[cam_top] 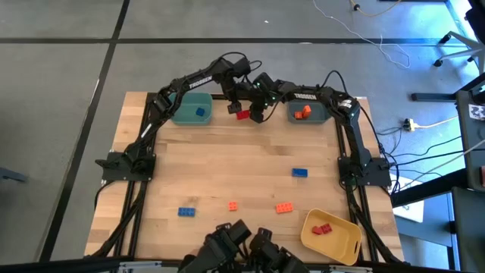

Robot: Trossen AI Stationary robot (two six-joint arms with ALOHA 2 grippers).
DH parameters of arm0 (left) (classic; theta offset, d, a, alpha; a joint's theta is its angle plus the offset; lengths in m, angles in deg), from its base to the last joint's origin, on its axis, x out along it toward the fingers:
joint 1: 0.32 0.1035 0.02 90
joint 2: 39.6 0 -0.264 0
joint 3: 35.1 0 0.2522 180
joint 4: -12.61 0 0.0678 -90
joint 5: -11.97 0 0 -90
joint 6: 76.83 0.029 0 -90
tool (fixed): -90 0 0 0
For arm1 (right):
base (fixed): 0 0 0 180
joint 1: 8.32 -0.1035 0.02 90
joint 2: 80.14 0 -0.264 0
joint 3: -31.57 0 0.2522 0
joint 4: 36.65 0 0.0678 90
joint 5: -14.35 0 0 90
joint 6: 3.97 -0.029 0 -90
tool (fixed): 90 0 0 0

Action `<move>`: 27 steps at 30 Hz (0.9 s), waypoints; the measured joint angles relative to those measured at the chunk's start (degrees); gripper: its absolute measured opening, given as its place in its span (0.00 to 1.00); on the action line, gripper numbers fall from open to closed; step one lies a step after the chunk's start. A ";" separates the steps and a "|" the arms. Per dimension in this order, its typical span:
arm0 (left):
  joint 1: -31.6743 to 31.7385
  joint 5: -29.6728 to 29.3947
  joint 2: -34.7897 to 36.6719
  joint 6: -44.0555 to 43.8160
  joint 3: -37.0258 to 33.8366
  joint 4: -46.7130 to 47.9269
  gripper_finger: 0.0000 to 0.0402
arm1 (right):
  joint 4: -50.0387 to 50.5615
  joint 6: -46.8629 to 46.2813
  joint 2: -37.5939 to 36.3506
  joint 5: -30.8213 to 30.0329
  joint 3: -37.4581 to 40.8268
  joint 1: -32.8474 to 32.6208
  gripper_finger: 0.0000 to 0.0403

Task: Sort & place blocks by color
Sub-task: Put the red game piece into the yellow bin

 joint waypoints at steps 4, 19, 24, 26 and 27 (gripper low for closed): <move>0.38 -0.09 0.00 0.02 0.00 0.02 0.67 | -0.04 0.04 0.00 0.20 0.00 -0.04 0.19; 0.64 -0.44 -0.15 2.80 -0.11 -0.23 0.67 | 19.48 4.22 -8.50 1.31 -4.17 0.04 0.19; 0.64 0.29 -0.15 7.58 -0.11 -1.80 0.67 | 21.89 4.22 -15.27 1.30 -4.17 0.04 0.19; 0.64 1.26 -0.15 9.37 -0.11 -2.74 0.67 | 22.92 4.21 -17.65 1.30 -4.17 0.04 0.19; 0.64 1.75 -0.15 9.94 -0.09 -3.43 0.67 | 23.24 4.19 -18.79 1.28 -4.17 0.04 0.19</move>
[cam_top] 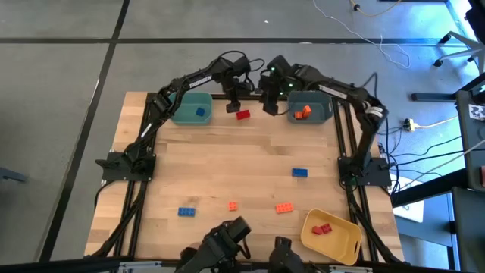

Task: Sort & place blocks by color
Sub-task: Put the red game piece into the yellow bin

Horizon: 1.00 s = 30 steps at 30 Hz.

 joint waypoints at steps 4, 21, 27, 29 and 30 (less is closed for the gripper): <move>0.00 1.94 0.01 -1.22 0.00 -1.30 0.67 | 1.10 -2.11 -3.98 -0.42 0.00 0.00 0.19; -3.39 -3.91 0.09 -14.86 -8.08 -13.23 0.67 | 1.29 -10.37 -11.02 -9.56 0.02 -0.17 0.19; -3.18 -5.78 0.09 -15.75 -10.58 -15.19 0.67 | 1.28 -11.30 -11.02 -9.54 0.02 -0.17 0.19; -2.86 -4.64 0.09 -15.92 -10.84 -16.03 0.67 | 1.31 -11.84 -11.02 -9.56 0.04 -0.17 0.19; -2.63 -3.49 0.09 -15.94 -10.84 -16.11 0.67 | 1.31 -11.88 -11.02 -9.56 0.04 -0.17 0.19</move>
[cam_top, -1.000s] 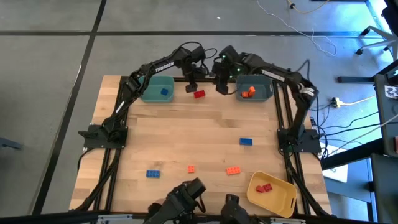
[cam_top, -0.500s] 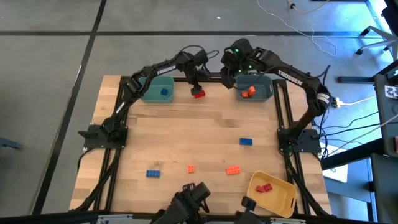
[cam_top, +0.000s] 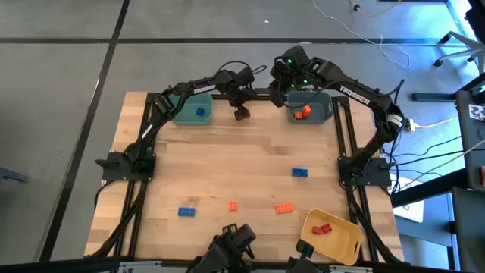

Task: Sort & place blocks by color
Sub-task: Put the red game piece into the yellow bin

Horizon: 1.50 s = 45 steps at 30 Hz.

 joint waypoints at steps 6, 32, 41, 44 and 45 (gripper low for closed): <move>0.59 3.17 -0.58 0.64 -0.09 1.05 0.67 | 0.22 -0.20 0.00 0.02 0.00 -0.04 0.19; 5.30 4.43 11.35 2.72 -0.11 13.18 0.67 | -15.87 -3.84 19.40 6.42 10.28 0.02 0.19; 5.82 4.41 11.98 2.72 -0.07 13.93 0.67 | -23.90 -5.79 26.30 4.79 10.24 -0.04 0.19; 5.78 4.41 11.98 2.72 -0.07 13.96 0.67 | -25.91 -5.82 27.68 3.19 10.25 -0.01 0.19; 5.72 4.43 11.98 2.73 -0.07 13.94 0.67 | -26.30 -5.82 27.87 3.15 10.25 0.00 0.19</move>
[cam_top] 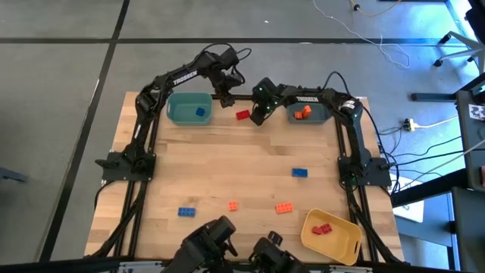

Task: Sort & place blocks by color
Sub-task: Put the red game piece into the yellow bin

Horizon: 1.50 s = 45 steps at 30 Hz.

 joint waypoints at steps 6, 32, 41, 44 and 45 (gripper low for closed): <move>0.20 -0.02 0.00 0.01 0.00 0.01 0.67 | -1.40 0.32 1.12 2.04 -0.07 0.04 0.19; 0.20 -0.14 -0.02 0.49 0.00 -0.02 0.67 | -8.82 18.57 1.25 8.11 -0.03 0.31 0.19; 0.20 -0.15 -0.02 0.50 0.00 0.00 0.67 | -8.08 19.67 -0.84 4.16 -0.04 0.56 0.19; 0.20 -0.15 -0.02 0.51 0.00 -0.02 0.67 | -7.44 19.84 -0.94 1.88 -0.07 1.96 0.19; 0.20 -0.15 -0.02 0.51 0.00 -0.02 0.67 | -7.06 19.96 -0.94 2.02 -0.07 2.44 0.19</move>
